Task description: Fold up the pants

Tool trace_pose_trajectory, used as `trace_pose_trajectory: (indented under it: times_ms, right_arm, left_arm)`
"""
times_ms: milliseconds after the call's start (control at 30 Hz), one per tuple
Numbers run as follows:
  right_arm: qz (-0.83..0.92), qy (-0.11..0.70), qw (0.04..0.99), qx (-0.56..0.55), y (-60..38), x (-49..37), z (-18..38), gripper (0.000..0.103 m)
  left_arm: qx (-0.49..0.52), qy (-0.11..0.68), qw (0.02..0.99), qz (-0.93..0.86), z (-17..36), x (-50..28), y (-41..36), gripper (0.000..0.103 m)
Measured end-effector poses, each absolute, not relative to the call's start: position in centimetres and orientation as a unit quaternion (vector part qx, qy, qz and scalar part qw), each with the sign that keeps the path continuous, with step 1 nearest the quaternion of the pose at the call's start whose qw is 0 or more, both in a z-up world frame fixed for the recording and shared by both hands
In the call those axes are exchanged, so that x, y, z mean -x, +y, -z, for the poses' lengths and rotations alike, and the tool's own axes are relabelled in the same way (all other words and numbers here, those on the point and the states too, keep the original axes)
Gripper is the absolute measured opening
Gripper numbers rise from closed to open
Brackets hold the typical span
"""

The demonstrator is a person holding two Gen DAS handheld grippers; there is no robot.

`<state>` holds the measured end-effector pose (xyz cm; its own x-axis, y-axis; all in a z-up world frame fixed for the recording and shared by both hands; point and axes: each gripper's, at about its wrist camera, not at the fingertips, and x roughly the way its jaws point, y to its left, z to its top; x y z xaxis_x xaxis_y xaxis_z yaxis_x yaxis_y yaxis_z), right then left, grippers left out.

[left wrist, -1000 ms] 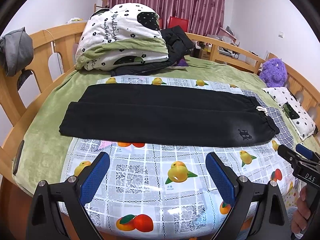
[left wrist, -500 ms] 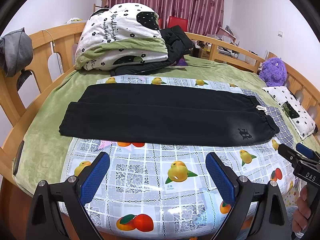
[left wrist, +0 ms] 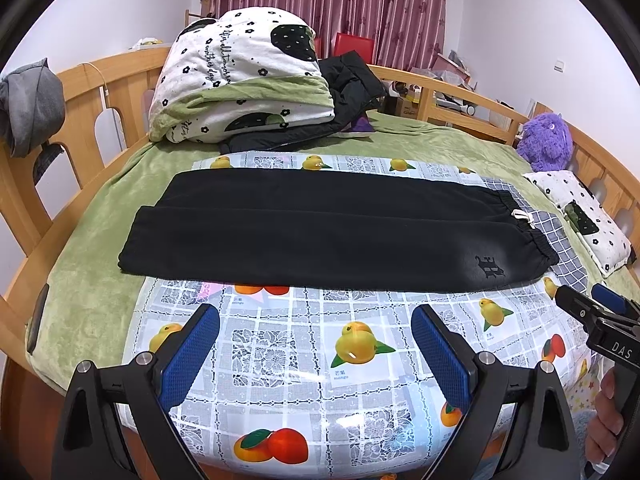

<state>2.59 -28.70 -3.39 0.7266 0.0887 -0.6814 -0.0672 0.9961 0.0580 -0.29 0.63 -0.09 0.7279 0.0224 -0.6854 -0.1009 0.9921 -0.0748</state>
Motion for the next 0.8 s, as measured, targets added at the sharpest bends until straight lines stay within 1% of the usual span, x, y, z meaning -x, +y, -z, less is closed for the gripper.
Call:
trace_pose_trajectory:
  times_ms: [567, 800]
  right_arm:
    - [-0.047, 0.366, 0.929, -0.014, -28.5, -2.6, 3.4, 0.103]
    - [-0.066, 0.356, 0.932, -0.034, -28.4, -2.0, 2.4, 0.103]
  left_arm:
    - [0.053, 0.365, 0.929, -0.025, -0.3, 0.4, 0.5, 0.096]
    - [0.068, 0.353, 0.933, -0.005, -0.8, 0.6, 0.7, 0.096]
